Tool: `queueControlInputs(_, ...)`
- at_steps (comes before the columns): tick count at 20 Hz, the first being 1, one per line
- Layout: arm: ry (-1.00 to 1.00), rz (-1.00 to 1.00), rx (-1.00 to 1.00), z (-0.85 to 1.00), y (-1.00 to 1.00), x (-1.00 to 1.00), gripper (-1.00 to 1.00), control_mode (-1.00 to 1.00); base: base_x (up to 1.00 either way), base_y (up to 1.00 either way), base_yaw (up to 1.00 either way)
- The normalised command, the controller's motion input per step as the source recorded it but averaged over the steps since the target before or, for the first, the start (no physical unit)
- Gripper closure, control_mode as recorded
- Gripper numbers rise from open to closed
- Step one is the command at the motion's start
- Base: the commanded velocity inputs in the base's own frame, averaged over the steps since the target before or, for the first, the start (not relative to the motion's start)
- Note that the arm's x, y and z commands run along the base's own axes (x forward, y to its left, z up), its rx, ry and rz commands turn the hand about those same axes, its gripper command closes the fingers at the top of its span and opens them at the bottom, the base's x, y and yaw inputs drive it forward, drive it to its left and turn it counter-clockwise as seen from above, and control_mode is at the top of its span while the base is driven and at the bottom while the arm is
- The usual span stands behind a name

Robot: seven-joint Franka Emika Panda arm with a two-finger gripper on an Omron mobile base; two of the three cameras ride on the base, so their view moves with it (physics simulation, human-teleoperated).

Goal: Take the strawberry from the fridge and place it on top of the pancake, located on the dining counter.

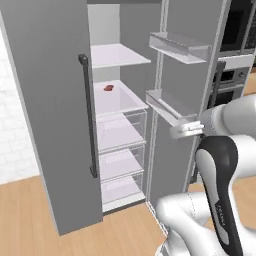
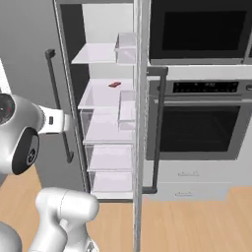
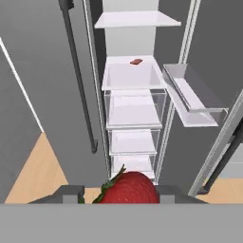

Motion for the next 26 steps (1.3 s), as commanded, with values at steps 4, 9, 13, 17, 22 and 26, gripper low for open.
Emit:
queueControlInputs(4, 0.0, 0.0, 0.0, 0.0, 0.0, 0.0, 1.0, 1.0, -1.0, -0.03, -0.39)
queueControlInputs(9, 0.0, 0.0, 0.0, 0.0, 0.0, 0.0, 1.0, 1.0, -1.0, -0.13, -0.52)
queueControlInputs(13, 0.0, 0.0, 0.0, 0.0, 0.0, 0.0, 1.0, 1.0, -0.83, -0.03, -0.61)
queueControlInputs(17, 0.0, 0.0, 0.0, 0.0, 0.0, 0.0, 1.0, 1.0, -0.49, -0.04, -0.7)
queueControlInputs(22, 0.0, 0.0, 0.0, 0.0, 0.0, 0.0, 1.0, 1.0, -0.13, -0.38, -0.6)
queueControlInputs(26, 0.0, 0.0, 0.0, 0.0, 0.0, 0.0, 1.0, 1.0, 0.0, -0.99, -0.43)
